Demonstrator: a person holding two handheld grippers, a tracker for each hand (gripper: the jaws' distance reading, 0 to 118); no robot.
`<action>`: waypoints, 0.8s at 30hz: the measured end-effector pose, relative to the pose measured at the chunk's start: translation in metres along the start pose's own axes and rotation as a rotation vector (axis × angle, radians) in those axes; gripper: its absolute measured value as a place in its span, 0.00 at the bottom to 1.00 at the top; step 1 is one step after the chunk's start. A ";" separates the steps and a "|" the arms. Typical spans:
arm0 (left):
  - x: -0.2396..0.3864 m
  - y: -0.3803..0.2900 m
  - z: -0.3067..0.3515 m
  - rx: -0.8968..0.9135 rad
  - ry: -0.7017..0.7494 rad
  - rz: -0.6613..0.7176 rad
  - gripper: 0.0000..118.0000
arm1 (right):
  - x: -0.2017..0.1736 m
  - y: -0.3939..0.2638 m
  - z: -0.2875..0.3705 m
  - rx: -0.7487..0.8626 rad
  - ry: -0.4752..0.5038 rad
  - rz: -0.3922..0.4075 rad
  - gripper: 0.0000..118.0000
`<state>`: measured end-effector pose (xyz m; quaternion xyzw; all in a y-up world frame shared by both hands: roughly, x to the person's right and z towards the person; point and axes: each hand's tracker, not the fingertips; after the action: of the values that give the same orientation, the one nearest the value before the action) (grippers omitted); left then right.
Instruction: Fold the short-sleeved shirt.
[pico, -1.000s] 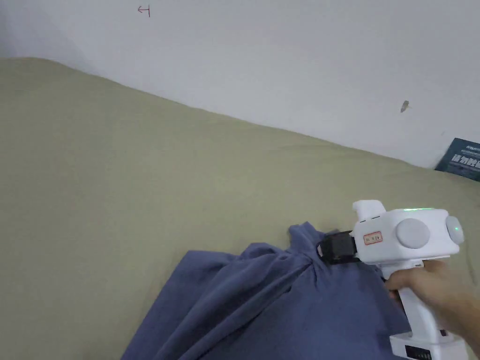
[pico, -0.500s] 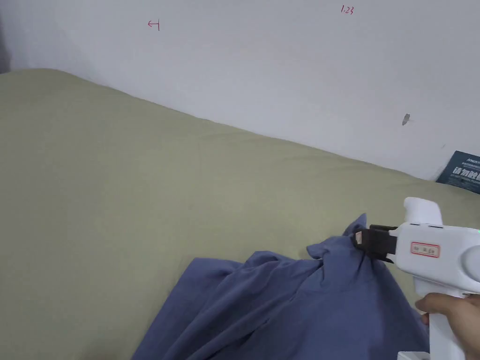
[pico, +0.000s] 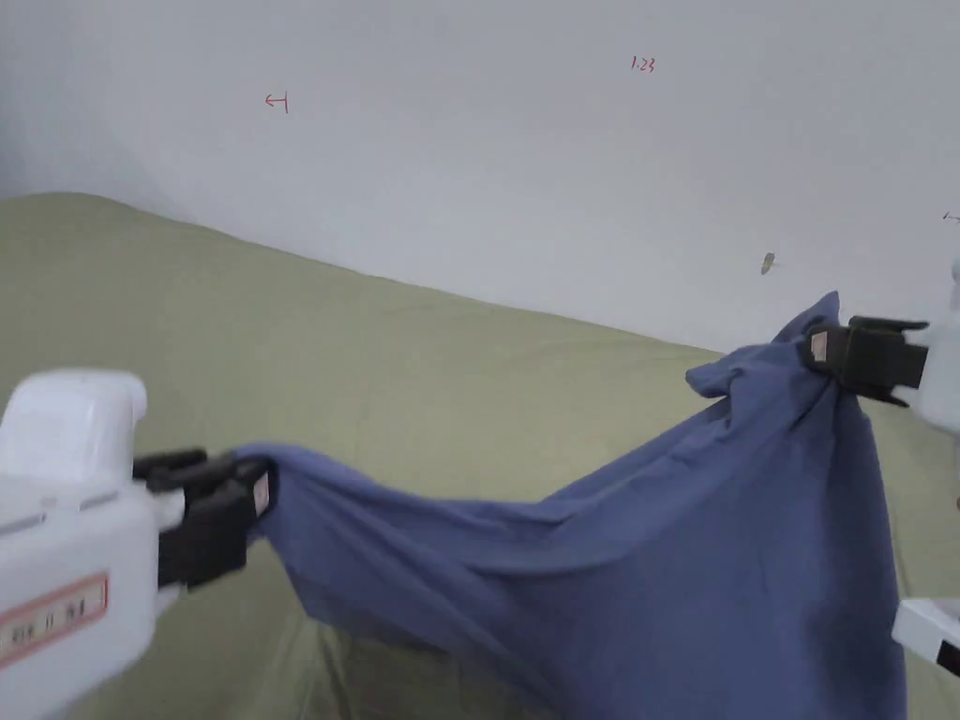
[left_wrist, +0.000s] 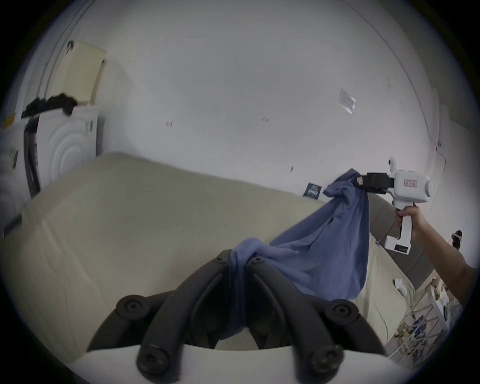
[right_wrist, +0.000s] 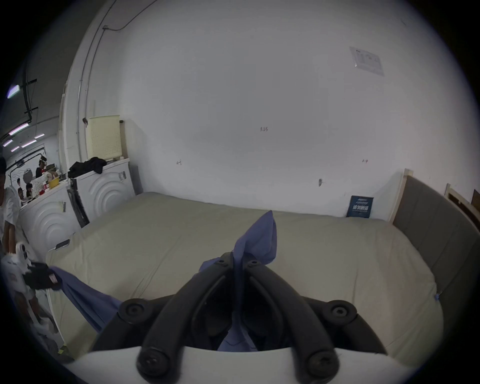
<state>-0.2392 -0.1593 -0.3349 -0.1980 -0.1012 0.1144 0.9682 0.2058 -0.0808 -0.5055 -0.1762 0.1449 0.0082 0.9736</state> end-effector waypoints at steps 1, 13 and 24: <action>0.003 0.014 -0.004 0.022 0.007 -0.037 0.07 | 0.001 0.008 0.002 0.011 -0.014 0.010 0.07; 0.032 0.176 -0.078 0.168 0.023 -0.213 0.07 | 0.005 0.104 -0.030 0.161 -0.107 0.095 0.07; 0.047 0.293 -0.139 0.281 0.130 -0.307 0.07 | 0.010 0.194 -0.044 0.365 -0.204 0.133 0.07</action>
<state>-0.2143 0.0655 -0.5724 -0.0501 -0.0505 -0.0346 0.9969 0.1898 0.0857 -0.6133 0.0148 0.0559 0.0640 0.9963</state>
